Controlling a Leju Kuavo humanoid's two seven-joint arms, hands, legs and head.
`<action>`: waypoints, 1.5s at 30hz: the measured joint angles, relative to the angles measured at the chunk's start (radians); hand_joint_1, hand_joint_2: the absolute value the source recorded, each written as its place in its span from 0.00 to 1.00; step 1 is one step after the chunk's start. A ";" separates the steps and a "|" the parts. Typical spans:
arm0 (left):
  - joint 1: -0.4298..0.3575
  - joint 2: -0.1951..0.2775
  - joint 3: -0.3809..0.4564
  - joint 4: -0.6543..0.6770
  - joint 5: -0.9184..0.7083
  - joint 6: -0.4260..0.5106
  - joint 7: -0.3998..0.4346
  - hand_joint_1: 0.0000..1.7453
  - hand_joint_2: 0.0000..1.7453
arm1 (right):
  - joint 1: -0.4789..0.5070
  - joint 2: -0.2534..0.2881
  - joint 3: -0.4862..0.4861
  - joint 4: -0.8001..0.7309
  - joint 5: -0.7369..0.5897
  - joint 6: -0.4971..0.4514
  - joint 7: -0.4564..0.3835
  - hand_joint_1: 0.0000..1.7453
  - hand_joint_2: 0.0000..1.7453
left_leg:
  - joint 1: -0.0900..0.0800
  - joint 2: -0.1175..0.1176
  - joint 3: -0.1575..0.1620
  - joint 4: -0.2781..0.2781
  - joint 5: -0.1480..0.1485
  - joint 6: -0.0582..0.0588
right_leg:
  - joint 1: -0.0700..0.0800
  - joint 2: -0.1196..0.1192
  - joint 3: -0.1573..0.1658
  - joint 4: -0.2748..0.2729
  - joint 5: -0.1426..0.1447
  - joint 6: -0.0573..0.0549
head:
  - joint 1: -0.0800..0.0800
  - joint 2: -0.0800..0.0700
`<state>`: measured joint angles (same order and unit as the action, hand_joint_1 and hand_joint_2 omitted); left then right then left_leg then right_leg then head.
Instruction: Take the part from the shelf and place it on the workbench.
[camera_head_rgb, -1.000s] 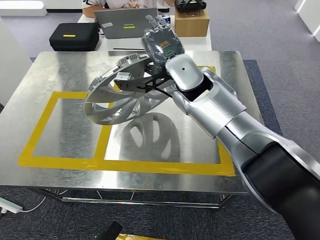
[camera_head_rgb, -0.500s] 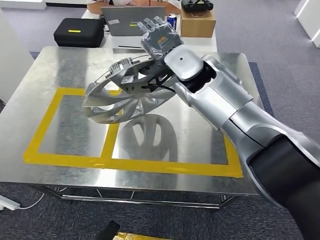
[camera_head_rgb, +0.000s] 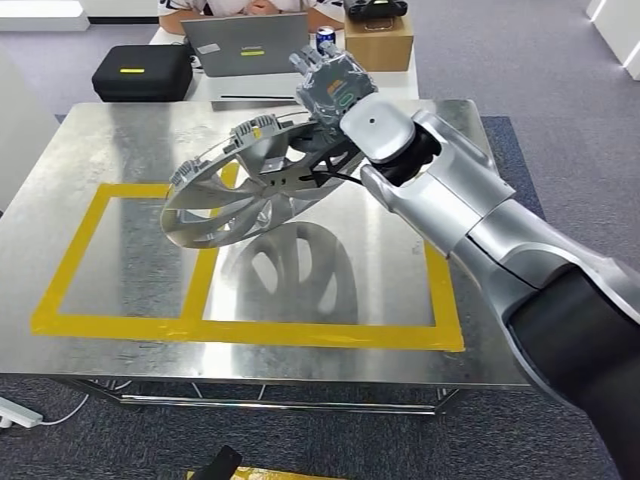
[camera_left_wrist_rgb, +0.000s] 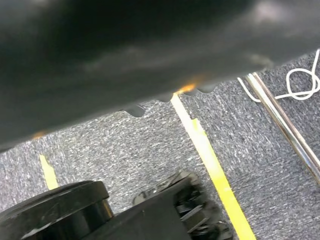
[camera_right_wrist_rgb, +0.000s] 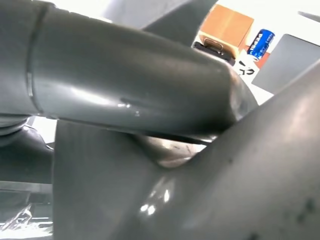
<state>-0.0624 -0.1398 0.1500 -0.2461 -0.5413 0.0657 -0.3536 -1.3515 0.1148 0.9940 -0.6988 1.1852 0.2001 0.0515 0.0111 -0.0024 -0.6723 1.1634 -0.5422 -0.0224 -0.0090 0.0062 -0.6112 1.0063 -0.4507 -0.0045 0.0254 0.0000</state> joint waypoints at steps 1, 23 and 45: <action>0.001 0.000 0.000 0.000 0.000 0.000 0.000 0.00 0.00 | 0.002 0.000 0.002 0.001 0.000 0.000 0.000 0.00 0.00 | 0.000 0.000 -0.030 0.064 -0.025 -0.002 | 0.001 0.000 0.000 0.000 0.000 -0.002 | 0.000 0.000; 0.002 0.001 0.000 0.000 0.000 0.000 -0.001 0.00 0.00 | -0.002 -0.007 0.009 0.003 0.000 0.000 0.000 0.00 0.00 | -0.005 -0.002 0.065 -0.154 0.100 0.035 | 0.000 0.002 -0.013 0.032 -0.012 0.034 | 0.007 0.000; 0.001 0.001 -0.001 0.000 0.000 0.000 -0.002 0.00 0.00 | -0.004 -0.011 0.010 0.004 0.000 0.000 0.000 0.00 0.00 | -0.002 0.002 0.071 -0.163 0.103 0.045 | 0.006 0.002 -0.056 0.105 -0.062 0.035 | 0.005 0.000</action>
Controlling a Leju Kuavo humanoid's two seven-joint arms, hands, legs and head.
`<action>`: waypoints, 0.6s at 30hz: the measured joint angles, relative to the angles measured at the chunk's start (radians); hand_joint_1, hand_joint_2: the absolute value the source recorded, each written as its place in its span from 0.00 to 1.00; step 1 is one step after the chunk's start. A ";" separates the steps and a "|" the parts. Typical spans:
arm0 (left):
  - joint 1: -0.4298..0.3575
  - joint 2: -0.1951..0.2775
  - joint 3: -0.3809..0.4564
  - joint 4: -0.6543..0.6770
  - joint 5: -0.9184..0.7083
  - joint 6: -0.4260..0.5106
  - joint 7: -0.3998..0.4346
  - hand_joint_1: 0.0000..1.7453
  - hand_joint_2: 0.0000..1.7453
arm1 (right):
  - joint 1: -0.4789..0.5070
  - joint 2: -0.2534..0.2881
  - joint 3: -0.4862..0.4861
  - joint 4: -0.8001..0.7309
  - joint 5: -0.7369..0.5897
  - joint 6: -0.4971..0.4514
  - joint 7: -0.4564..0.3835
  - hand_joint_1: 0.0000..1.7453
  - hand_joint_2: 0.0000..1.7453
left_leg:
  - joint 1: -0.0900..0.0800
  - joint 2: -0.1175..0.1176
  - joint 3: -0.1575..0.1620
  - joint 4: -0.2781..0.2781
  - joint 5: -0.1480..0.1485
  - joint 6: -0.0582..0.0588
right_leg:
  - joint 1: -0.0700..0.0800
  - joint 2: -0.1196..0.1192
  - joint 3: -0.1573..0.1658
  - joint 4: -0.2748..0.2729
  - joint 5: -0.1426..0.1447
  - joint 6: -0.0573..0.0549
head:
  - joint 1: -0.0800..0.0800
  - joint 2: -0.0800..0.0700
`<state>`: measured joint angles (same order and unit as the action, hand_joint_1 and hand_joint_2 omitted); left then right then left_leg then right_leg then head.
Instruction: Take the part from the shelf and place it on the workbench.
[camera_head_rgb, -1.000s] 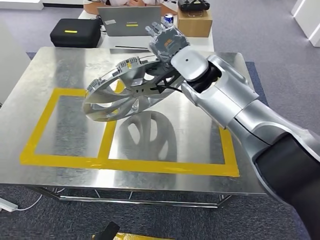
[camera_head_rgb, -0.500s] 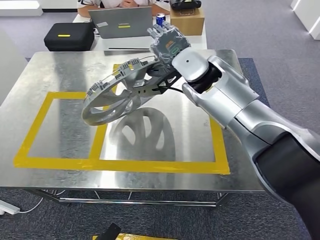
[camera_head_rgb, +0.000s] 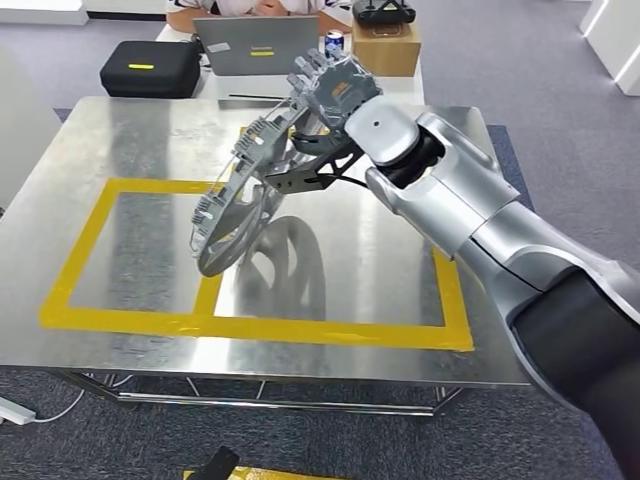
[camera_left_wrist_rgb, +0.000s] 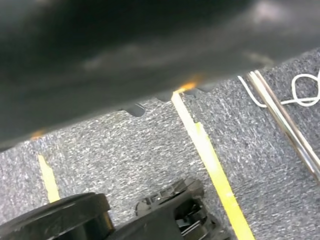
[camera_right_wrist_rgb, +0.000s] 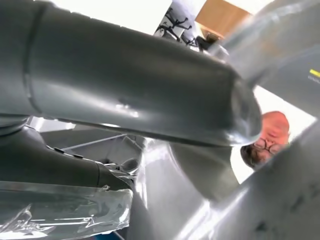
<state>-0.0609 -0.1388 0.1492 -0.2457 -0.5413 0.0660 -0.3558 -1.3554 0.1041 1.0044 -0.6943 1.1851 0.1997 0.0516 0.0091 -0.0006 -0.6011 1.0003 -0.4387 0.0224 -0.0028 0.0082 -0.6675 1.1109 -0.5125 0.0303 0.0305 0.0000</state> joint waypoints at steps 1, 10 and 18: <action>0.000 0.000 0.000 0.000 0.000 0.000 0.000 0.00 0.00 | 0.000 -0.001 0.000 0.000 0.000 0.000 0.000 0.00 0.00 | 0.000 0.001 -0.001 0.000 0.000 0.002 | -0.001 0.000 -0.032 0.069 -0.033 0.004 | 0.002 0.000; 0.000 0.000 0.000 0.000 0.000 0.000 0.000 0.00 0.00 | 0.003 -0.001 0.002 0.000 0.000 0.000 0.000 0.00 0.00 | -0.005 -0.003 -0.008 0.010 -0.004 -0.018 | -0.008 -0.001 0.058 -0.093 0.047 -0.001 | -0.002 0.000; 0.002 -0.001 -0.001 0.000 0.000 0.000 0.000 0.00 0.00 | 0.012 -0.001 0.005 0.001 0.000 0.000 -0.001 0.00 0.00 | 0.002 -0.002 -0.136 0.267 -0.125 -0.046 | -0.008 -0.001 0.065 -0.104 0.052 -0.037 | -0.013 0.000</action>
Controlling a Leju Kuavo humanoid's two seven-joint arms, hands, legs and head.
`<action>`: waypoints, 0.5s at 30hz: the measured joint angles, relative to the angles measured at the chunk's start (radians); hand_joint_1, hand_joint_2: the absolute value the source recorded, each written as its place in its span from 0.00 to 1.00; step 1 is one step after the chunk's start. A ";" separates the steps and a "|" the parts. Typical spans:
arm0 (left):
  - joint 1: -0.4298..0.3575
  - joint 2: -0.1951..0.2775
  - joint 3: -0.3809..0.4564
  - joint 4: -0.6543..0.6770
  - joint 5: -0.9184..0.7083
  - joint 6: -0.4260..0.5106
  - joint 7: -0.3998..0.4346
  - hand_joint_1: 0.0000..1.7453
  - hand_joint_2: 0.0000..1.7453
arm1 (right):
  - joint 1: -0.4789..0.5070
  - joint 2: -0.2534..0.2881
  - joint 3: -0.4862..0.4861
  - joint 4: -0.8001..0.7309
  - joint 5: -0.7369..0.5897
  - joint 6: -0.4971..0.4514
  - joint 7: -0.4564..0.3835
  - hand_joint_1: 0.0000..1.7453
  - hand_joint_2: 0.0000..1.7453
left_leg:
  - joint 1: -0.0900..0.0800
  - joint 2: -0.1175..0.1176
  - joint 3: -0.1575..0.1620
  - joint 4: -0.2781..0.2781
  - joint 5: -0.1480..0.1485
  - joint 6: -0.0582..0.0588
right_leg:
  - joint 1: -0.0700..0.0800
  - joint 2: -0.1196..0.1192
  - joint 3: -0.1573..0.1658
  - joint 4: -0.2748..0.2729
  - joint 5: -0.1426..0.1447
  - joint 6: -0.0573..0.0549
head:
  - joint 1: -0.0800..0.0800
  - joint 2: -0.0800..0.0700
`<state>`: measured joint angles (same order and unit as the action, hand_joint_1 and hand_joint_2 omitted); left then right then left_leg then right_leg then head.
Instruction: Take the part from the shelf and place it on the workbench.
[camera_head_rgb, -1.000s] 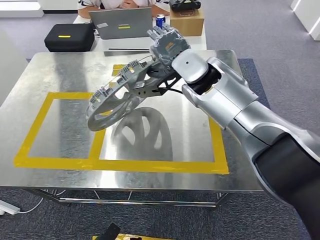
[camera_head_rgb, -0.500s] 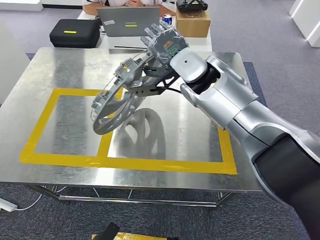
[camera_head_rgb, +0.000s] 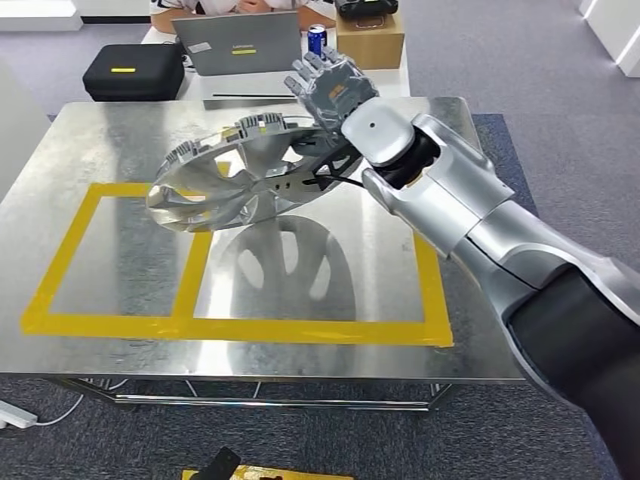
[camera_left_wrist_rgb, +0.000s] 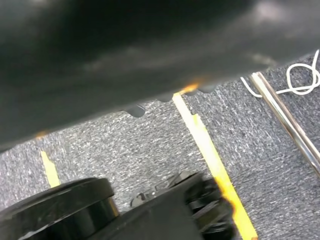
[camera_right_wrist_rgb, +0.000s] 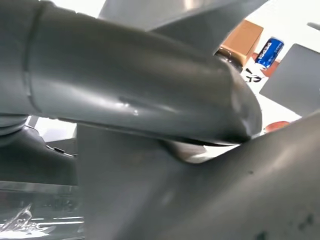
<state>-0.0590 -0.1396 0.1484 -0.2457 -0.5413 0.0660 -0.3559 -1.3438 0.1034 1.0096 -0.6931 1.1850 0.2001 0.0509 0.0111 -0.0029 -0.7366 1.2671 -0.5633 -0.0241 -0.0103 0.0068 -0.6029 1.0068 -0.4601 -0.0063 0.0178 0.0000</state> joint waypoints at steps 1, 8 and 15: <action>0.001 0.000 0.000 0.000 0.000 0.000 0.000 0.00 0.00 | 0.003 0.000 0.000 0.000 0.000 0.000 0.000 0.00 0.00 | 0.000 0.000 -0.011 0.016 0.008 0.000 | 0.000 0.000 0.001 0.001 -0.001 0.000 | 0.000 0.000; -0.001 0.001 0.000 0.000 0.000 0.000 0.000 0.00 0.00 | -0.004 0.000 0.001 0.000 0.000 -0.001 0.000 0.00 0.00 | -0.005 0.000 0.104 -0.246 0.133 0.021 | 0.007 0.004 0.001 0.006 -0.010 0.019 | 0.001 0.000; -0.001 0.001 0.002 0.000 0.021 0.014 0.004 0.00 0.00 | -0.021 -0.003 0.012 0.021 -0.017 0.098 -0.047 0.00 0.00 | -0.001 0.002 0.110 -0.257 0.136 0.047 | 0.004 0.001 -0.129 0.261 -0.130 0.045 | 0.007 0.000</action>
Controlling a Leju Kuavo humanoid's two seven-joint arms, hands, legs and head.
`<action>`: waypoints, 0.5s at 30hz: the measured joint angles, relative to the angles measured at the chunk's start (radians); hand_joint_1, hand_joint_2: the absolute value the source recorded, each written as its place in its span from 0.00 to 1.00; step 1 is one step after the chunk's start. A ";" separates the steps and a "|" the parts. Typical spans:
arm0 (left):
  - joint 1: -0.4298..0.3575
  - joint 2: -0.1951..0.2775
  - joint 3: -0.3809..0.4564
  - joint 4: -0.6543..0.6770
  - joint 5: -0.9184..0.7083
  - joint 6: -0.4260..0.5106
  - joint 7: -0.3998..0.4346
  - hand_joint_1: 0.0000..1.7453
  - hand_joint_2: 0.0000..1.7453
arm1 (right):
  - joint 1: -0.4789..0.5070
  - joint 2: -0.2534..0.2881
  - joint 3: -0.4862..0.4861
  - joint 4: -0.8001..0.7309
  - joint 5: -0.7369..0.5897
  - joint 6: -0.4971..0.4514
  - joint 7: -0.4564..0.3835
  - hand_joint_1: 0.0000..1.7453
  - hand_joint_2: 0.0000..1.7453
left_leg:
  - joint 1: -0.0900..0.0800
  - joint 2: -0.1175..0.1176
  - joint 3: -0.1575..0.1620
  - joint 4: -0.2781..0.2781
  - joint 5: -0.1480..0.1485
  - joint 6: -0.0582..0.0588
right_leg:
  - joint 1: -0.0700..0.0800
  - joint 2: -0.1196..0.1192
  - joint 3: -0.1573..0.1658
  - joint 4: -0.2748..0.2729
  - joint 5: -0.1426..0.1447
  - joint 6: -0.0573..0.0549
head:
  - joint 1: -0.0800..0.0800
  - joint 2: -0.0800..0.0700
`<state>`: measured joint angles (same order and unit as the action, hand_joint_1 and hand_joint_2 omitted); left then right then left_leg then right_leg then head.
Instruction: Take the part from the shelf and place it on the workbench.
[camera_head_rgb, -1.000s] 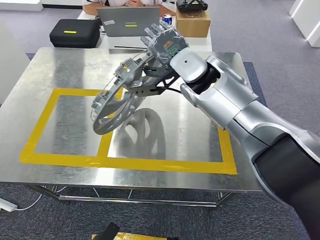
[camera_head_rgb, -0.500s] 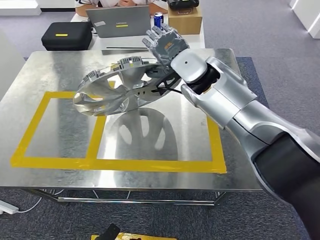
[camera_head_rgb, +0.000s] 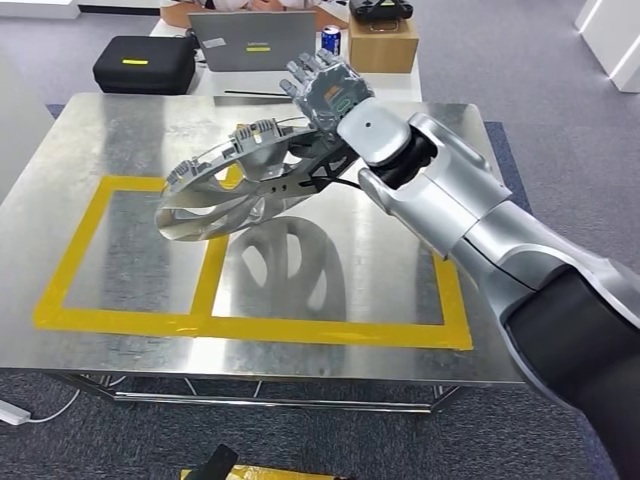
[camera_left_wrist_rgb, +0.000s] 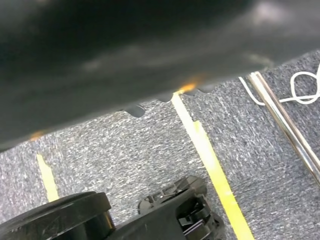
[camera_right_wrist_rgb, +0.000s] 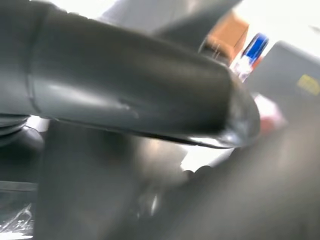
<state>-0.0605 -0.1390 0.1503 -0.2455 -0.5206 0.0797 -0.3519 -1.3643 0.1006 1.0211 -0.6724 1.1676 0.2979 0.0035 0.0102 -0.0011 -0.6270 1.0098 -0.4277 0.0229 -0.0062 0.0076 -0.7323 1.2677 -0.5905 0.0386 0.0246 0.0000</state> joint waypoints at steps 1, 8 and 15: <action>0.001 0.000 0.002 0.000 0.011 0.007 0.001 0.00 0.00 | -0.016 -0.004 0.012 0.016 -0.014 0.087 -0.035 0.00 0.00 | 0.000 0.000 0.000 0.000 0.000 0.000 | 0.000 0.000 -0.015 0.026 0.000 0.001 | 0.000 0.000; 0.014 0.004 0.009 0.006 0.036 0.023 -0.007 0.00 0.00 | -0.131 -0.041 0.133 0.108 -0.092 0.451 -0.187 0.00 0.00 | -0.009 -0.012 -0.007 0.006 0.003 -0.016 | 0.003 0.000 0.124 -0.253 0.125 -0.023 | 0.004 0.000; 0.014 0.006 0.010 0.009 0.036 0.023 -0.007 0.00 0.00 | -0.151 -0.043 0.192 0.132 -0.119 0.459 -0.190 0.00 0.00 | -0.001 -0.007 -0.103 0.230 -0.122 -0.044 | -0.002 -0.001 0.127 -0.262 0.135 -0.044 | 0.001 0.000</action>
<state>-0.0469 -0.1330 0.1602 -0.2368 -0.4844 0.1022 -0.3587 -1.5150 0.0579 1.2129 -0.5401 1.0481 0.7573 -0.1866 0.0087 -0.0083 -0.7304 1.2397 -0.5502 -0.0210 -0.0083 0.0070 -0.6052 1.0054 -0.4552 -0.0050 0.0253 0.0000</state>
